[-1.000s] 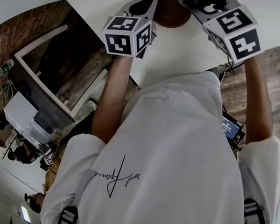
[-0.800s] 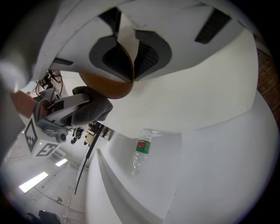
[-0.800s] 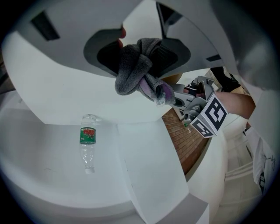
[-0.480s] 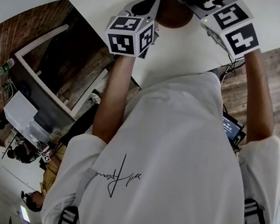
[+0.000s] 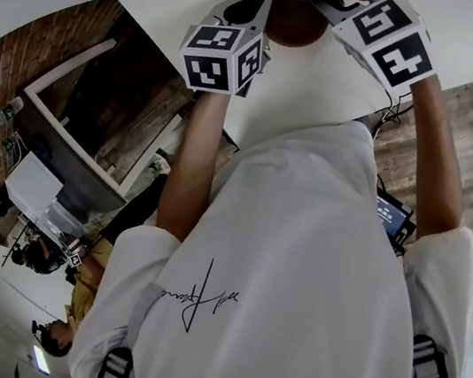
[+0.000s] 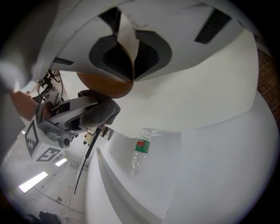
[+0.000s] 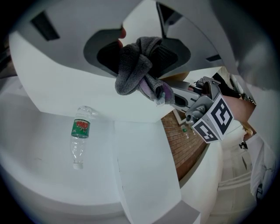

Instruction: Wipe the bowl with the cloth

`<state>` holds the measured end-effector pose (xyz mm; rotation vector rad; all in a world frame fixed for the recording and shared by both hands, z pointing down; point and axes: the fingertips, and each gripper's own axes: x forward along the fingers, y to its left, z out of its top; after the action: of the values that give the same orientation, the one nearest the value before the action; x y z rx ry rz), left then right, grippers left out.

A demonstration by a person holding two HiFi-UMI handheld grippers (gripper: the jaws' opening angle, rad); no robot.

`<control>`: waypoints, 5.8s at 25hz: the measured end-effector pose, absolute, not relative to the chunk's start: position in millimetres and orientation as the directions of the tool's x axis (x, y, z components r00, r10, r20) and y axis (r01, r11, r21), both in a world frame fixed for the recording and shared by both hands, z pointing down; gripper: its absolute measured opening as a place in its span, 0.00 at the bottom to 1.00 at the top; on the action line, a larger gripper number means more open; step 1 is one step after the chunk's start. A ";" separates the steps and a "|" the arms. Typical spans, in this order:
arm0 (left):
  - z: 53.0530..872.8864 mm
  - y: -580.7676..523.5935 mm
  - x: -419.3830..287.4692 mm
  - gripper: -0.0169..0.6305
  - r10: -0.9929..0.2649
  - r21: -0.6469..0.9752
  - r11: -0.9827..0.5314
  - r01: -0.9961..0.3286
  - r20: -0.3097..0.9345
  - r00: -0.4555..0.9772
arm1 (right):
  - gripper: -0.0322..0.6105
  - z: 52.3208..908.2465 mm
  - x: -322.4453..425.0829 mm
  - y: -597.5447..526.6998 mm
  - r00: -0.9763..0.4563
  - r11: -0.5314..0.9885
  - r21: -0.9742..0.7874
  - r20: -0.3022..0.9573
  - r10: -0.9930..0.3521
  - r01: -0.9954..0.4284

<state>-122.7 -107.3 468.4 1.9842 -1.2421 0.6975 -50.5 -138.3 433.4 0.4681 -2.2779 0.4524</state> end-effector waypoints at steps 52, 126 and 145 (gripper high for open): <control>469.1 -107.3 -122.1 0.08 -0.554 0.259 -0.305 -0.916 0.734 0.392 | 0.33 438.9 -69.7 -154.2 -0.632 0.881 -0.102 0.734 -0.247 -0.462; 470.8 -106.6 -129.3 0.10 -0.604 0.219 -0.244 -0.945 0.728 0.325 | 0.33 443.2 -12.4 -97.5 -0.514 0.690 -0.142 0.774 -0.370 -0.710; 468.9 -105.8 -129.5 0.11 -0.628 0.222 -0.208 -0.953 0.717 0.304 | 0.33 443.7 -2.8 -61.0 -0.477 0.668 -0.140 0.804 -0.354 -0.731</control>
<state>-129.5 -105.8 468.9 1.9283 -1.4022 0.6447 -2.8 -61.0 443.7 0.8352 -2.0957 0.6110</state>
